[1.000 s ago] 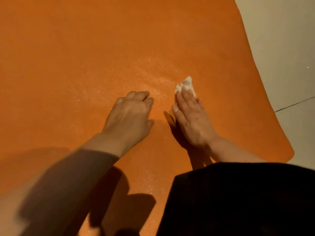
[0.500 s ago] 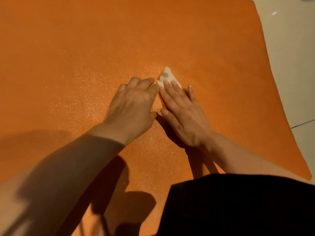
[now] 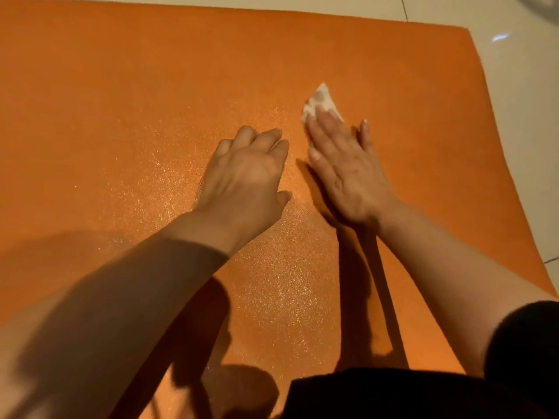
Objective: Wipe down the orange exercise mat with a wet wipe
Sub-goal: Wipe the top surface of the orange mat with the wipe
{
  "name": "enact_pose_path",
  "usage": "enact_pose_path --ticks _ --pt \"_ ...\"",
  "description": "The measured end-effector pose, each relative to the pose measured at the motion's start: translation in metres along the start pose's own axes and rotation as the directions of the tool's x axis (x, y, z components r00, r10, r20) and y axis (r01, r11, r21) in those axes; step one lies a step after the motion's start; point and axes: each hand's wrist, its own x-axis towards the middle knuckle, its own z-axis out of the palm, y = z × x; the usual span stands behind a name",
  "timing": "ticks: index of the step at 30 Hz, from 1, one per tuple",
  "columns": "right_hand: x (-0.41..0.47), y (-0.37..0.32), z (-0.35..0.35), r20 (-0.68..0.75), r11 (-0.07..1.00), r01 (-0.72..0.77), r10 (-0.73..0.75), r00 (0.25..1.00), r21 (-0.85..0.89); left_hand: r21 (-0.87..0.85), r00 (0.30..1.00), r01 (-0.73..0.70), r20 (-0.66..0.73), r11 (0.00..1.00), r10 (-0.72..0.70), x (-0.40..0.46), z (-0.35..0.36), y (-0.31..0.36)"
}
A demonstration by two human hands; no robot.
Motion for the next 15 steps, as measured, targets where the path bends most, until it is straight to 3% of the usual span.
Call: enact_pose_path --ticks 3,9,13,15 --pt "0.017 0.008 -0.002 -0.040 0.986 -0.157 0.160 0.986 0.059 0.007 1.000 0.005 0.007 1.000 -0.005 0.008 -0.003 -0.007" --pt "0.068 -0.005 -0.015 0.033 0.992 0.127 -0.127 0.991 -0.005 0.039 0.999 0.018 -0.038 0.999 -0.017 0.036 -0.013 -0.025" --pt "0.097 0.014 -0.020 -0.027 0.999 -0.036 0.036 0.999 -0.020 0.074 0.999 0.032 -0.019 0.997 -0.031 0.050 -0.020 -0.035" --pt "0.101 0.005 -0.014 -0.054 0.999 -0.048 0.049 0.997 0.017 0.091 0.999 0.051 -0.023 0.995 -0.049 0.057 -0.024 -0.044"
